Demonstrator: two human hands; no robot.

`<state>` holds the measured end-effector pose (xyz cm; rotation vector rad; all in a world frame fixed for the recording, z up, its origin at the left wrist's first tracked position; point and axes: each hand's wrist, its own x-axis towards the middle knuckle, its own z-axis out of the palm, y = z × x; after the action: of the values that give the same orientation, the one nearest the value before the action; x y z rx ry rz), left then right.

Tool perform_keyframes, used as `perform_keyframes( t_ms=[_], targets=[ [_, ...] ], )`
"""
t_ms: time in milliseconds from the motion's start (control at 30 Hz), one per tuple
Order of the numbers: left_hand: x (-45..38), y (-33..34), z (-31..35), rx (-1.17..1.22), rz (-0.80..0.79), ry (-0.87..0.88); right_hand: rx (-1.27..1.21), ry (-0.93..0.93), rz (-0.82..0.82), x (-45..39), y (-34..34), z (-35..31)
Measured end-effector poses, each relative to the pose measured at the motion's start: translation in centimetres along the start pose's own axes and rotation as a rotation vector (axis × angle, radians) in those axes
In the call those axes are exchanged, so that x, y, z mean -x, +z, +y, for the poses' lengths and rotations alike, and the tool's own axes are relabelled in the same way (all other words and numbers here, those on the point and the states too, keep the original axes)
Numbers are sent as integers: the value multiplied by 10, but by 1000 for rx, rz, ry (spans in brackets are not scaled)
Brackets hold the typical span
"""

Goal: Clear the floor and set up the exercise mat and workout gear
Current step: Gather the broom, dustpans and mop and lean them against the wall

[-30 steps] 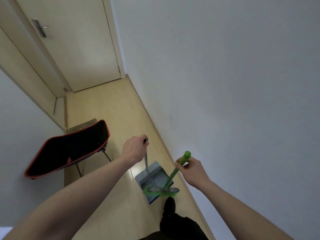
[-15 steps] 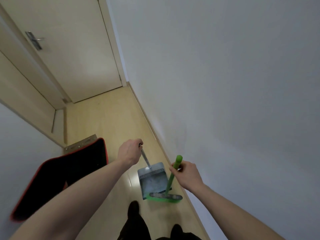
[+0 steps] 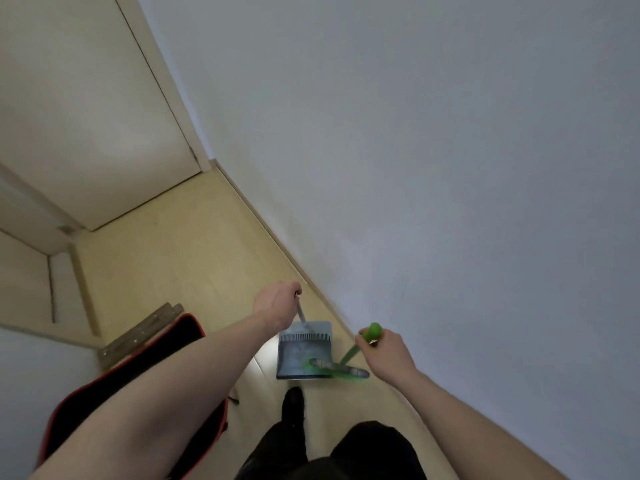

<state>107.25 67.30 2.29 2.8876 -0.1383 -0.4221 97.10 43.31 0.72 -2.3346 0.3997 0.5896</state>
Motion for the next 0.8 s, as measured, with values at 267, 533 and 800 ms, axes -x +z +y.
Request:
perform_keyframes(
  t_ms=[267,533,800],
  targets=[
    [-56,-22,-15,-80,-8,11,-43,52,17,-31,-1,-23],
    [-119,-35,-22,-157,-52,42,-30,59,-6,-68,-16,-55],
    [-199,-26,-44,-230,-178,70,19,122,-53,-138,-14,-81]
  ],
)
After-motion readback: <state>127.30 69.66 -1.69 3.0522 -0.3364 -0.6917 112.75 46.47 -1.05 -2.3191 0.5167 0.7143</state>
